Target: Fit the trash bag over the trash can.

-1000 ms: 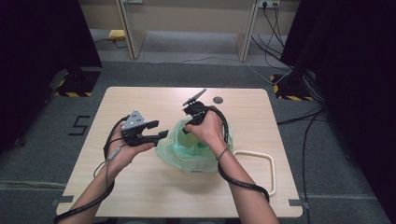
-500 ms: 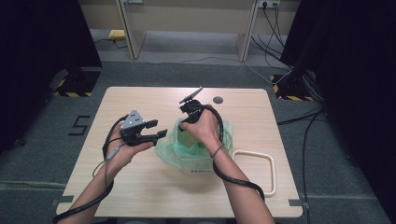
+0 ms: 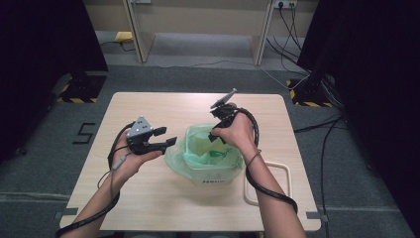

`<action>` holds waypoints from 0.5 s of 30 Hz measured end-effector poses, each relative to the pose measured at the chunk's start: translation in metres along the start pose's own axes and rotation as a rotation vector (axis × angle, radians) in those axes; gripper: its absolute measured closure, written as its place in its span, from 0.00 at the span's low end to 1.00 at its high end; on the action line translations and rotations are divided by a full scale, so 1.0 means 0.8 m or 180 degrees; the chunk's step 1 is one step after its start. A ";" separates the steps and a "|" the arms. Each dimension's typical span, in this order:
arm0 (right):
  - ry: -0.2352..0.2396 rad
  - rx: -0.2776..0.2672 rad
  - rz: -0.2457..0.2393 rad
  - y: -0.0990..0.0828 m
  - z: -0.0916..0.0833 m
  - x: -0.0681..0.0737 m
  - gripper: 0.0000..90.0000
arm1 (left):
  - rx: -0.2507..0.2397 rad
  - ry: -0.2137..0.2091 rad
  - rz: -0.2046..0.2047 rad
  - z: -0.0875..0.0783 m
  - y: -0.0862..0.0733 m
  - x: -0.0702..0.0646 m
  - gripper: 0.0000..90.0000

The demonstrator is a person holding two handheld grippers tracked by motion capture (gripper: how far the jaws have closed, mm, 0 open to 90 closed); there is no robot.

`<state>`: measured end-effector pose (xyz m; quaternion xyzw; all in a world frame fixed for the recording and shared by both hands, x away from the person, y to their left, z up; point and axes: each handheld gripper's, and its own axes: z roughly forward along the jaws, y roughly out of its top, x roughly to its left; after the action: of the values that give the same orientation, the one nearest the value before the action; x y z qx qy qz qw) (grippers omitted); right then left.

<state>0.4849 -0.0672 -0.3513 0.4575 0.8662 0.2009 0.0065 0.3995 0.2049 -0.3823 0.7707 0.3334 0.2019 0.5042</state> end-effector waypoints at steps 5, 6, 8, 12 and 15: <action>-0.0178 -0.0050 0.0134 -0.012 0.001 -0.022 0.63 | 0.0013 -0.0021 0.0009 0.004 0.000 -0.003 0.48; -0.0217 -0.0113 0.0136 -0.013 0.001 -0.025 0.64 | 0.0014 -0.0022 0.0008 0.005 0.000 -0.004 0.48; -0.0181 -0.0221 0.0161 -0.013 0.002 -0.027 0.61 | 0.0015 -0.0025 0.0009 0.005 0.000 -0.004 0.48; -0.0119 -0.0243 0.0092 -0.017 -0.001 -0.021 0.62 | 0.0013 -0.0018 0.0007 0.005 0.000 -0.003 0.48; -0.0114 -0.0230 0.0000 -0.022 -0.014 -0.011 0.64 | 0.0014 -0.0015 0.0010 0.004 0.000 -0.002 0.48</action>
<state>0.4735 -0.0867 -0.3488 0.4605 0.8581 0.2239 0.0386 0.4004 0.2013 -0.3834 0.7728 0.3314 0.2002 0.5029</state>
